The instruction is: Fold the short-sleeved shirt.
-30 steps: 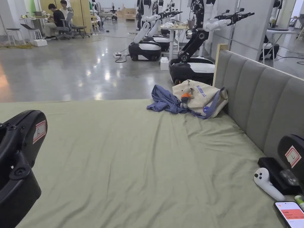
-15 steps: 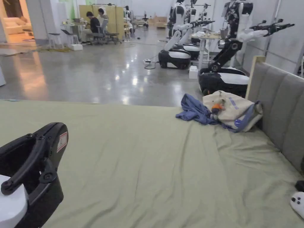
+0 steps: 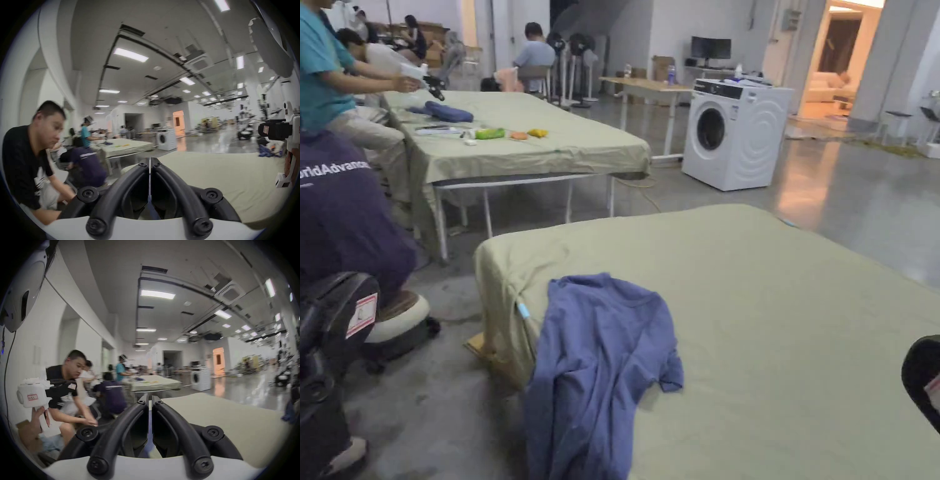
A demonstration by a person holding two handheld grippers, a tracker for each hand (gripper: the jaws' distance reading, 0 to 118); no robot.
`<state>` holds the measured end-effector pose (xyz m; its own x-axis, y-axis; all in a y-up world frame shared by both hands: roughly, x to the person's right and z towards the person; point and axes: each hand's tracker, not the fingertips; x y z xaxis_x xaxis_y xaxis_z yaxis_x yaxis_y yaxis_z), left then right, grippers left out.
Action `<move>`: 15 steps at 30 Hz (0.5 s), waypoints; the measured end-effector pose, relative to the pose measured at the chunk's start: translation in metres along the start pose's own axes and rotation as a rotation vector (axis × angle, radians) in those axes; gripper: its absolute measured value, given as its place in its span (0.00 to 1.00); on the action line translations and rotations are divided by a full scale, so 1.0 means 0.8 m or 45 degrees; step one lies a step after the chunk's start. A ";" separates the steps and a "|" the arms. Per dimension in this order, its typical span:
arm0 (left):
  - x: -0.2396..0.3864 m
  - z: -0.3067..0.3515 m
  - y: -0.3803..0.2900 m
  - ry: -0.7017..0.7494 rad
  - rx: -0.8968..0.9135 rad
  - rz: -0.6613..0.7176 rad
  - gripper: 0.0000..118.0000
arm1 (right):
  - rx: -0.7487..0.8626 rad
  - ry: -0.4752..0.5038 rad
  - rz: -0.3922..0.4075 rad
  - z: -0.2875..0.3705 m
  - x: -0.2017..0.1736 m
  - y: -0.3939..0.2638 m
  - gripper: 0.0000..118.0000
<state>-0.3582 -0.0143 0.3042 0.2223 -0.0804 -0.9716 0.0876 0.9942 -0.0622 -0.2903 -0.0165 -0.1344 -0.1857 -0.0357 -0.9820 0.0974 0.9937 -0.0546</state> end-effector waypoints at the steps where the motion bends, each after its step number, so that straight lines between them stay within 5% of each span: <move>1: -0.007 0.000 -0.004 0.044 -0.008 0.015 0.02 | -0.012 0.050 -0.036 -0.019 -0.002 -0.006 0.04; 6: -0.009 -0.118 -0.027 -0.020 -0.084 0.076 0.02 | -0.097 0.076 -0.099 -0.067 0.001 -0.038 0.04; 13: 0.094 -0.562 -0.118 -0.726 -0.894 -0.104 0.02 | -0.347 -0.321 -0.098 -0.043 0.061 -0.082 0.04; 15: 0.136 -0.667 -0.163 -0.644 -1.075 -0.227 0.02 | -0.437 -0.486 -0.083 -0.032 0.081 -0.092 0.04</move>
<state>-0.8632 -0.1149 0.0848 0.6774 -0.0589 -0.7332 -0.5149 0.6740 -0.5298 -0.3343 -0.0891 -0.1892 0.1955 -0.0710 -0.9781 -0.2405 0.9635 -0.1180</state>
